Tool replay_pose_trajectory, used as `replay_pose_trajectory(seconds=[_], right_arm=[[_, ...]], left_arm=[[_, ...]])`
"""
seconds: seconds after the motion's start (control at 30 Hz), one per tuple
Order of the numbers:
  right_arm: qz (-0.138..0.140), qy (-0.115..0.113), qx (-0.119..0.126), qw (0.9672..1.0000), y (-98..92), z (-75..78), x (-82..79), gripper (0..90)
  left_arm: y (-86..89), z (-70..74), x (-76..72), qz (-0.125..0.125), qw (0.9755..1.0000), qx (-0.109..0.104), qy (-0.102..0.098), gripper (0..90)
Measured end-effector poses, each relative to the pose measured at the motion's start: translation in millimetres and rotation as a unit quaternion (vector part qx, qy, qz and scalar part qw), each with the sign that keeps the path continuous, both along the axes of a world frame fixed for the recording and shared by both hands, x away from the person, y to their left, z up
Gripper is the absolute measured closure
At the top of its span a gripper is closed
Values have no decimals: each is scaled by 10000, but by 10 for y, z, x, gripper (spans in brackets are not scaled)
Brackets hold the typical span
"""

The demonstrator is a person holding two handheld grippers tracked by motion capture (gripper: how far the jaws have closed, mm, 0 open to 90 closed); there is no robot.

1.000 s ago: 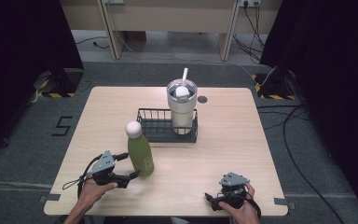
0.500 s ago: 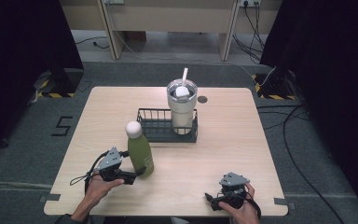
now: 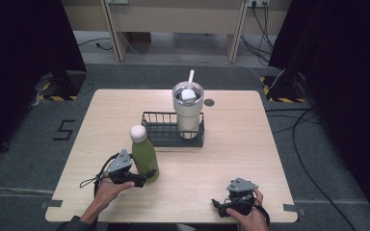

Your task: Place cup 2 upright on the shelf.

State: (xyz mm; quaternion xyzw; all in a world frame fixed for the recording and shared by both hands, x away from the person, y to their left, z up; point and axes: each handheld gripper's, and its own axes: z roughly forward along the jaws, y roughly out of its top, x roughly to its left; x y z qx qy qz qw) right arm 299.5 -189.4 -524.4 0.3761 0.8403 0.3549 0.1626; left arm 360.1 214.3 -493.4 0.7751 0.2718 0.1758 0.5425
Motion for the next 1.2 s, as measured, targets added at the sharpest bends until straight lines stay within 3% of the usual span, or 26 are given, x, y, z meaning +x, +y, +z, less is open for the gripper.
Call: replay_pose_trajectory(seconds=[0.13,0.33,0.47,0.7,0.83,1.2], right_arm=[[-8,-2,6,10000,1,-1,-1,4],[-7,-2,9,10000,1,-1,-1,4],[-9,3,10,10000,2,-1,-2,4],[-7,-2,9,10000,1,-1,-1,4],[-7,-3,10,10000,1,-1,-1,4],[-8,4,13,10000,1,-1,-2,4]], left_arm=[[-6,-9,33,-11,9999,-121,14,181],[-3,-3,37,-38,9999,-119,-40,201],[-13,17,26,8,9999,11,-149,203],[-17,126,35,-63,9998,-129,-123,204],[-28,184,36,-78,9998,-56,-175,204],[-40,450,114,-88,9996,-164,-199,204]])
